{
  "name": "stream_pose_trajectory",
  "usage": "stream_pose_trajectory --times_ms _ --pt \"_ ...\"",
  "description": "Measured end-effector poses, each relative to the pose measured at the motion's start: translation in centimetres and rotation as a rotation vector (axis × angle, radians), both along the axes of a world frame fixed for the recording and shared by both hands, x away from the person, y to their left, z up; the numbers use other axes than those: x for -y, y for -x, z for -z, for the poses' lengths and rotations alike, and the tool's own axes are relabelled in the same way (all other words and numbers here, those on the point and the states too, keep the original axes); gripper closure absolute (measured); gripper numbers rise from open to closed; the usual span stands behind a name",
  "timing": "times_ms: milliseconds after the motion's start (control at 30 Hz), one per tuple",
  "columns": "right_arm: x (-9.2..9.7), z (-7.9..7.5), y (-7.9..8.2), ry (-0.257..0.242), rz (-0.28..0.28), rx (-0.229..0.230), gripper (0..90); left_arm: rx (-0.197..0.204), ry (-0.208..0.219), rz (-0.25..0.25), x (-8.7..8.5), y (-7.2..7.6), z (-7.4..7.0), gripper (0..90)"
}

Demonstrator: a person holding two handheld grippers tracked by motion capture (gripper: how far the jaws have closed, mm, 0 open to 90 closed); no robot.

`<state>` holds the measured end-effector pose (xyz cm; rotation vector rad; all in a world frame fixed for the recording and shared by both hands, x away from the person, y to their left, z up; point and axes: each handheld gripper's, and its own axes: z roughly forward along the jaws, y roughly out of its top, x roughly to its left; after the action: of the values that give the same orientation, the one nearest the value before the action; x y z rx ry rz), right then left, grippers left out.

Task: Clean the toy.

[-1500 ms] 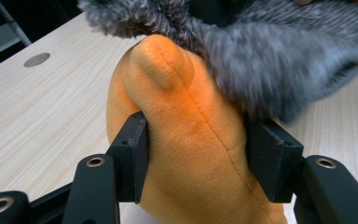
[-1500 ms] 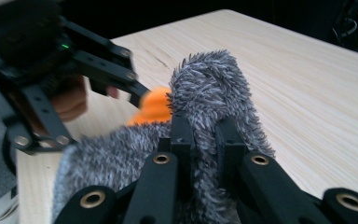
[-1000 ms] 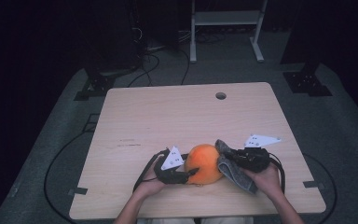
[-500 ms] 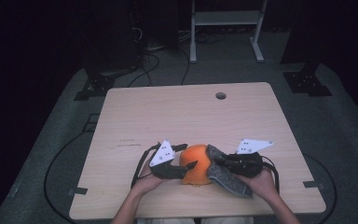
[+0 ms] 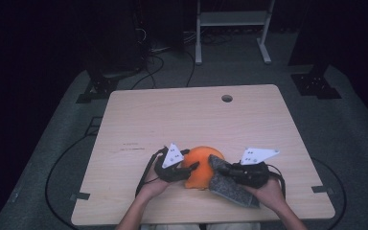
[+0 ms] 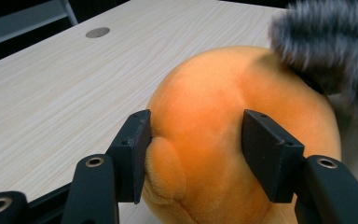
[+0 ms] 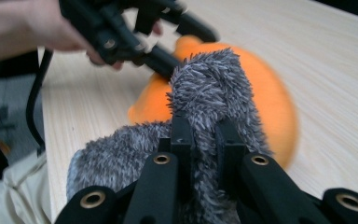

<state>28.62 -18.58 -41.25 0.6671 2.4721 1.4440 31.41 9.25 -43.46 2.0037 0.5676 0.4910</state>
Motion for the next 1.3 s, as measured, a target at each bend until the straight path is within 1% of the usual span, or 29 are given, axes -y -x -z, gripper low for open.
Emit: stream_pose_trajectory --times_ms 33,67,100,133,167,200,233,300,400,433,467,533,567,600,633,667,700,733,767,833,900,933,967,1000,1100,1167,1200,1233,1300 --pt "0.0 0.0 0.0 0.0 0.0 0.0 80.4 0.0 0.0 0.0 0.0 0.0 0.0 43.3" --pt "-0.9 0.7 -0.5 0.047 0.013 0.009 80.4 0.001 -0.014 -0.001 0.0 0.1 -0.1 43.4" --pt "-1.0 0.9 -0.8 0.038 0.026 0.001 80.5 0.004 -0.023 -0.003 0.0 0.1 -0.2 43.4" --pt "-0.9 1.1 -1.3 0.017 0.045 -0.017 80.4 -0.006 -0.021 -0.002 -0.1 0.1 -0.2 43.5" --pt "-0.9 1.1 -1.3 0.017 0.045 -0.017 80.4 -0.006 -0.021 -0.002 -0.1 0.1 -0.2 43.4" --pt "-0.8 1.2 -1.7 0.01 0.061 -0.025 80.5 -0.028 -0.012 0.004 -0.3 0.0 -0.3 43.4" --pt "-0.8 1.3 -2.0 0.015 0.086 -0.012 80.4 -0.044 -0.006 0.012 -0.4 0.0 -0.4 43.5" --pt "-0.8 1.6 -2.4 0.012 0.122 0.001 80.4 -0.098 -0.005 0.065 -0.8 0.0 -0.7 43.4" --pt "-0.6 1.9 -2.8 0.008 0.156 0.012 80.4 -0.143 -0.015 0.131 -1.2 0.1 -1.1 42.8" --pt "-0.6 1.9 -2.9 0.008 0.163 0.006 80.4 -0.144 -0.022 0.155 -1.2 0.2 -1.3 42.1" --pt "-0.6 2.0 -3.0 0.01 0.168 0.009 80.4 -0.122 -0.033 0.163 -1.2 0.2 -1.5 41.5" --pt "-0.4 2.0 -3.1 0.009 0.173 0.003 80.4 -0.042 -0.024 0.137 -1.1 0.5 -1.8 38.3" --pt "-0.3 1.9 -3.1 0.007 0.169 0.004 80.3 -0.015 -0.006 0.121 -0.9 0.5 -1.8 38.5" --pt "-0.2 1.8 -3.0 -0.003 0.164 0.0 80.3 0.01 -0.009 0.092 -0.7 0.5 -1.8 40.1" --pt "0.0 1.5 -2.9 -0.014 0.16 -0.003 80.4 0.024 -0.025 0.06 -0.4 0.5 -1.7 41.5" --pt "0.2 1.2 -2.5 -0.025 0.149 0.0 80.3 0.03 -0.048 0.037 -0.2 0.4 -1.6 42.9" --pt "0.3 0.8 -2.1 -0.038 0.118 -0.002 80.3 0.03 -0.067 0.014 -0.2 0.3 -1.4 43.8" --pt "0.2 0.5 -1.7 -0.047 0.075 -0.02 80.3 0.023 -0.071 -0.003 -0.2 0.2 -1.2 44.4" --pt "-0.1 0.3 -1.1 -0.047 0.042 -0.026 80.3 0.009 -0.065 -0.008 -0.3 0.1 -1.1 44.8" --pt "-1.4 0.4 -0.2 -0.012 0.005 -0.008 80.3 -0.015 -0.056 -0.008 -0.4 0.1 -0.9 45.3" --pt "-2.5 1.0 -0.3 0.032 0.014 0.005 80.3 -0.018 -0.069 0.003 -0.5 0.1 -1.0 45.7" --pt "-2.8 1.2 -0.7 0.044 0.025 -0.003 80.3 -0.024 -0.091 0.006 -0.6 0.2 -1.0 45.8" --pt "-2.8 1.2 -0.7 0.044 0.025 -0.003 80.3 -0.024 -0.091 0.006 -0.6 0.2 -1.0 45.9" --pt "-2.7 1.6 -1.6 0.024 0.065 -0.025 80.4 -0.051 -0.081 0.018 -0.7 0.2 -0.9 45.9" --pt "-2.4 1.7 -2.0 0.017 0.088 -0.029 80.4 -0.063 -0.075 0.027 -0.8 0.1 -0.9 46.4" --pt "-2.4 1.7 -1.9 0.022 0.085 -0.03 80.3 -0.066 -0.077 0.026 -0.7 0.1 -0.8 46.8" --pt "-2.4 1.6 -1.7 0.015 0.075 -0.028 80.3 -0.06 -0.089 0.022 -0.8 0.1 -0.8 47.0" --pt "-2.5 1.5 -1.4 0.005 0.057 -0.026 80.3 -0.061 -0.086 0.016 -0.9 0.1 -0.8 47.4" --pt "-2.9 1.3 -0.6 0.012 0.018 -0.002 80.3 -0.066 -0.07 0.011 -1.1 -0.1 -0.6 47.6"
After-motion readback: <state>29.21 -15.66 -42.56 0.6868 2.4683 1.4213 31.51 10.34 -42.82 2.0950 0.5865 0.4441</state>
